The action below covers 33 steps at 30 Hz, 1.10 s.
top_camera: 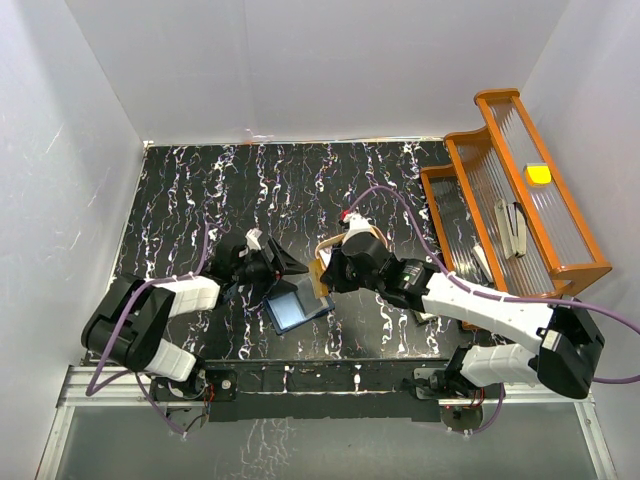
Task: Put the credit cards into the card holder
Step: Turn over the card slot in the card holder, then adjust the credit card.
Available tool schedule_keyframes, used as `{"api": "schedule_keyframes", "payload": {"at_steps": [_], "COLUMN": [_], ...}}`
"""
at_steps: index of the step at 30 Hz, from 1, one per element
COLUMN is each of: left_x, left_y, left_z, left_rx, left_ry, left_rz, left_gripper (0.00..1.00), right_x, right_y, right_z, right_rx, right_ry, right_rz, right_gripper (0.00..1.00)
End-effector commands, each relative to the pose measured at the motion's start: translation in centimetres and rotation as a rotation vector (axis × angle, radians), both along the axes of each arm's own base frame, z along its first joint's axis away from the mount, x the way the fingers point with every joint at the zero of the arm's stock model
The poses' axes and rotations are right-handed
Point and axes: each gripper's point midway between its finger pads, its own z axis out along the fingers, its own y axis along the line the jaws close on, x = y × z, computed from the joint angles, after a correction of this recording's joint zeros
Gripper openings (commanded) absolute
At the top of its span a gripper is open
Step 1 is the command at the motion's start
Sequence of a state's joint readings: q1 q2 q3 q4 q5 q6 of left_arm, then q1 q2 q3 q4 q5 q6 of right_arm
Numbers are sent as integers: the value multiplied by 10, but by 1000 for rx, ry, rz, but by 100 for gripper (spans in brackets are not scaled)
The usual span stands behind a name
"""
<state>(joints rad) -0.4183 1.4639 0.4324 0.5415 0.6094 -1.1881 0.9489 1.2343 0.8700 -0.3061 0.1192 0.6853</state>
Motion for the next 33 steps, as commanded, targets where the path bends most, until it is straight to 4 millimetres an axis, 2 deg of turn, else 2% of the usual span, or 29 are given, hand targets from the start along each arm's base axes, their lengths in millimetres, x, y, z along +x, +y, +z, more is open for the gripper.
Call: {"api": "schedule_keyframes", "payload": {"at_steps": [1,2,6,10,13,18,27,30,32,33], "left_x": [2,1,-1,-16,-27,-42,-55,-60,-62,-62], "left_y": [2,5,9,6,5,9,4,3,3,3], "left_z": [12,13,41,75,96,117,156,169,174,175], "left_rx": [38,60,70,-4,-44,-70,-182,-256,-279,-283], "left_ry": [-40,-46,-145,-218,-260,-292,-361,-372,-377,-374], "left_rz": [-10,-10,-31,-82,-120,-147,-190,-188,-187,-181], "left_gripper": [75,75,75,75,75,76,76,67,51,37], "right_x": [-3,-4,3,9,9,-8,-32,-33,-33,-34], "right_y": [12,13,7,5,7,23,21,21,21,21], "right_z": [16,15,9,16,33,80,120,121,119,118], "right_rx": [91,97,75,87,162,367,520,528,532,533], "right_ry": [-32,-23,2,2,1,-34,-61,-53,-48,-46], "right_rz": [40,43,-14,-23,-9,117,209,212,208,208], "right_gripper": [0,0,0,0,0,0,0,0,0,0]}}
